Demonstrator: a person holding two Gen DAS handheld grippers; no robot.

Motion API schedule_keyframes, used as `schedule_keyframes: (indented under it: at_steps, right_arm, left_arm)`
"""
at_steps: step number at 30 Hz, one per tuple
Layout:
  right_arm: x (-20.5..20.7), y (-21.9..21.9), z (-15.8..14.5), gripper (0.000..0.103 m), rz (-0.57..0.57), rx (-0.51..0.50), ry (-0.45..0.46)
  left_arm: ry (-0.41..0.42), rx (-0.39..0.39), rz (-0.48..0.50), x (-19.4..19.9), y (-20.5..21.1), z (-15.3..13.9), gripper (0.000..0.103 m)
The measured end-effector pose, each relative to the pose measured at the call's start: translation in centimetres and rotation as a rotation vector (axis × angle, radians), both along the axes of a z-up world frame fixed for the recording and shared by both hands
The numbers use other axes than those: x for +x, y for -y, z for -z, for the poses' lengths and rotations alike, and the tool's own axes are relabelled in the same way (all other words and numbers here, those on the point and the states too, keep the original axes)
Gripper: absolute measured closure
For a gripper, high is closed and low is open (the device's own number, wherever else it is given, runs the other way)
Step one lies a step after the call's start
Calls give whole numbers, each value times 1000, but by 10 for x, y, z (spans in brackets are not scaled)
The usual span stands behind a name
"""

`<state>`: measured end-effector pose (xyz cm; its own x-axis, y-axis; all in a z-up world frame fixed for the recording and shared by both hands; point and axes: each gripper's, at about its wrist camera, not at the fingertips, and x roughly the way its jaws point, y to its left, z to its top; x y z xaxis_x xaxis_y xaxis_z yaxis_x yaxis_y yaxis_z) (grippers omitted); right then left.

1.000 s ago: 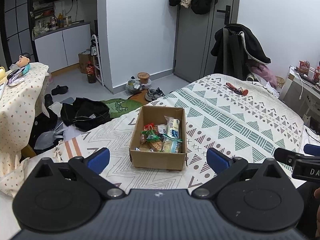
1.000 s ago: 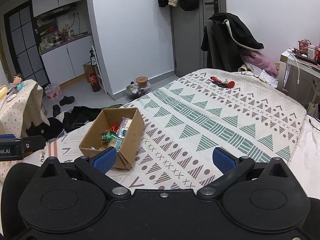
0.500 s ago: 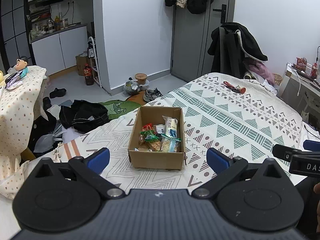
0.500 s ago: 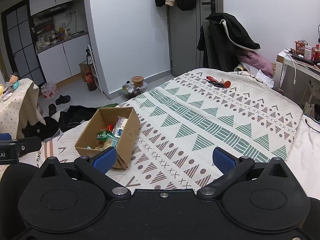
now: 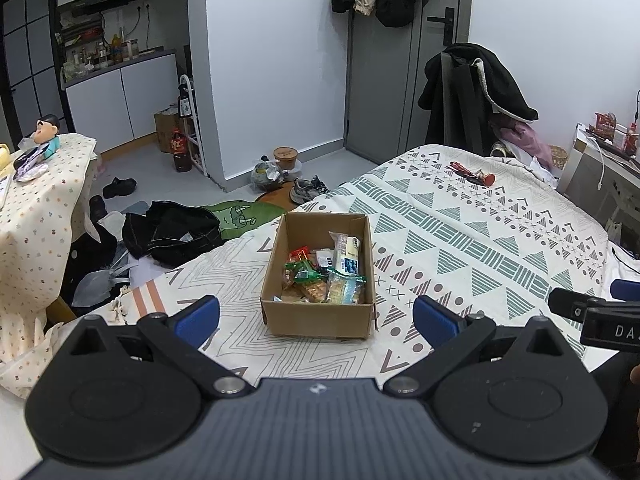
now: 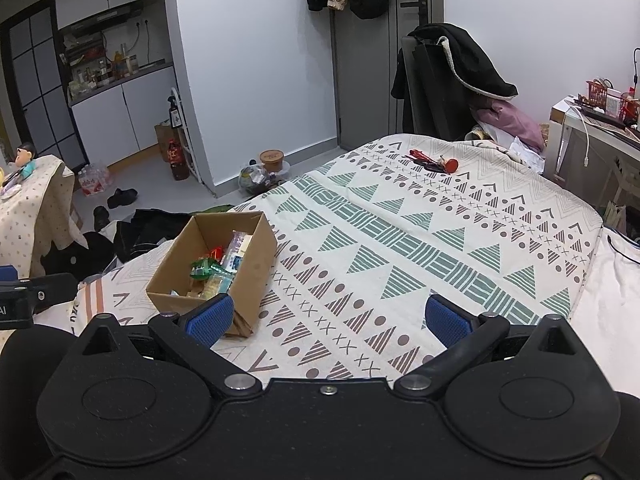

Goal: Organize snacks

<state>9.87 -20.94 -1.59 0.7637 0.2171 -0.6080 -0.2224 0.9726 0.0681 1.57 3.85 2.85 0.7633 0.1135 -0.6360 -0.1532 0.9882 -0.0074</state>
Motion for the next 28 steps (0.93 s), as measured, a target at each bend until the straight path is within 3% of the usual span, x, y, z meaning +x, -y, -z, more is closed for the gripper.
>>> schedule_keyframes:
  at_steps: [28]
  right_arm:
    - [-1,-4,5,0,0,-6,-12]
  left_arm:
    - [-11,-7,-4,1,-1,1,1]
